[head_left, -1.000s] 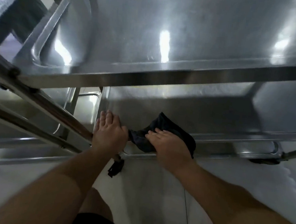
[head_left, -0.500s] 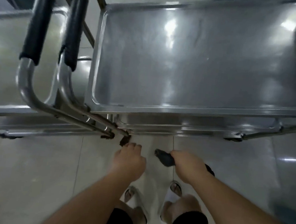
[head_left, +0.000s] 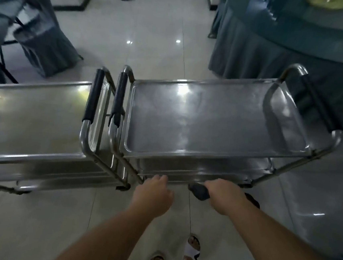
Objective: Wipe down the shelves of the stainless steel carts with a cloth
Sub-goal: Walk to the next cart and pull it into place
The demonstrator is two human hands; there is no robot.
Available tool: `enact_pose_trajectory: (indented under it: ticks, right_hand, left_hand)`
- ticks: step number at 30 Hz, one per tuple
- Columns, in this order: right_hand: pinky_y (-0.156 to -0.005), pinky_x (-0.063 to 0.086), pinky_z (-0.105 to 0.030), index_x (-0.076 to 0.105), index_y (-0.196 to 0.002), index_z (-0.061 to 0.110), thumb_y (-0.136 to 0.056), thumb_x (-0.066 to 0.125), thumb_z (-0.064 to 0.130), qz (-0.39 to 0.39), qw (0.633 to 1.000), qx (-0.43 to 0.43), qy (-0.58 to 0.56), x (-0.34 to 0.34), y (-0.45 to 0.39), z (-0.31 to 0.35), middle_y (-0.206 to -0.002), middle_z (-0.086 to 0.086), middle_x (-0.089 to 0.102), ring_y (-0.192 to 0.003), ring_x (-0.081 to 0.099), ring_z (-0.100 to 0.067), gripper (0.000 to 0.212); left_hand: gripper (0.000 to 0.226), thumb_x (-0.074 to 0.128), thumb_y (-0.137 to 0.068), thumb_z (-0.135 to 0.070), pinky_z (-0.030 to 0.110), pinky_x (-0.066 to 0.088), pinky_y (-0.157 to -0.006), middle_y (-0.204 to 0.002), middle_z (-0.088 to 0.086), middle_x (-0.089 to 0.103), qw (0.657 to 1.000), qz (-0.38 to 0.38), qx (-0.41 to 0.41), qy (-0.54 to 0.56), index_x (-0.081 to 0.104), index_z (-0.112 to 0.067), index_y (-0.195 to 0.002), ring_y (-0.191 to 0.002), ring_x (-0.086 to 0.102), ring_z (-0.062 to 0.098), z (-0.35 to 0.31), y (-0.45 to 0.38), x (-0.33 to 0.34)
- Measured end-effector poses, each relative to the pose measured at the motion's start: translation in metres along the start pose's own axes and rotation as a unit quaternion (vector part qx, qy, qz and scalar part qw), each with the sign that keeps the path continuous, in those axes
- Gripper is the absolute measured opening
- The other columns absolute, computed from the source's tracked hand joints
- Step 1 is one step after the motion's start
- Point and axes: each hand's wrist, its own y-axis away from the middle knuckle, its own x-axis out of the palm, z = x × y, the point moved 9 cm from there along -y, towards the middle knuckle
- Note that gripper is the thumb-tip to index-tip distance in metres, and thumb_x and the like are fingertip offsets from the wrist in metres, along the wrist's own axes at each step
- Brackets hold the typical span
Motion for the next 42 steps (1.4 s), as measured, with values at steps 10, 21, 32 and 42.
enact_pose_trajectory:
  ticks: [10, 21, 32, 42]
  right_hand:
    - [-0.076, 0.052, -0.04, 0.057, -0.12, 0.023, -0.09, 0.062, 0.008, -0.098, 0.988, 0.115, -0.023, -0.03, 0.109, -0.017, -0.114, -0.007, 0.064, -0.1, 0.066, -0.03, 0.033]
    - [-0.078, 0.05, -0.037, 0.065, -0.124, 0.014, -0.096, 0.059, 0.006, -0.089, 0.96, 0.256, -0.073, 0.009, 0.261, -0.122, -0.116, -0.01, 0.067, -0.103, 0.066, -0.029, 0.029]
    - [-0.085, 0.054, -0.036, 0.063, -0.119, 0.015, -0.092, 0.067, 0.011, -0.093, 0.922, 0.336, -0.171, 0.092, 0.402, -0.316, -0.116, -0.007, 0.065, -0.107, 0.065, -0.027, 0.028]
    - [-0.083, 0.052, -0.036, 0.063, -0.12, 0.012, -0.098, 0.053, 0.006, -0.101, 0.893, 0.383, -0.212, 0.139, 0.484, -0.459, -0.118, -0.009, 0.066, -0.107, 0.065, -0.027, 0.025]
  left_hand:
    - [0.049, 0.045, -0.101, -0.044, 0.052, 0.042, -0.106, -0.145, 0.008, 0.054, 0.982, -0.007, 0.162, -0.1, 0.047, -0.021, -0.144, -0.13, 0.054, 0.033, -0.089, 0.048, -0.03]
    - [0.046, 0.046, -0.101, -0.043, 0.051, 0.044, -0.1, -0.143, 0.009, 0.055, 0.931, -0.024, 0.309, -0.191, 0.051, -0.019, -0.14, -0.129, 0.055, 0.034, -0.254, 0.118, -0.011]
    - [0.048, 0.049, -0.1, -0.045, 0.047, 0.05, -0.101, -0.14, 0.007, 0.055, 0.881, -0.018, 0.412, -0.234, 0.048, -0.023, -0.143, -0.128, 0.055, 0.032, -0.492, 0.213, 0.08]
    - [0.052, 0.048, -0.102, -0.044, 0.047, 0.048, -0.103, -0.144, 0.005, 0.054, 0.864, 0.005, 0.448, -0.228, 0.047, -0.023, -0.149, -0.126, 0.055, 0.029, -0.634, 0.253, 0.14]
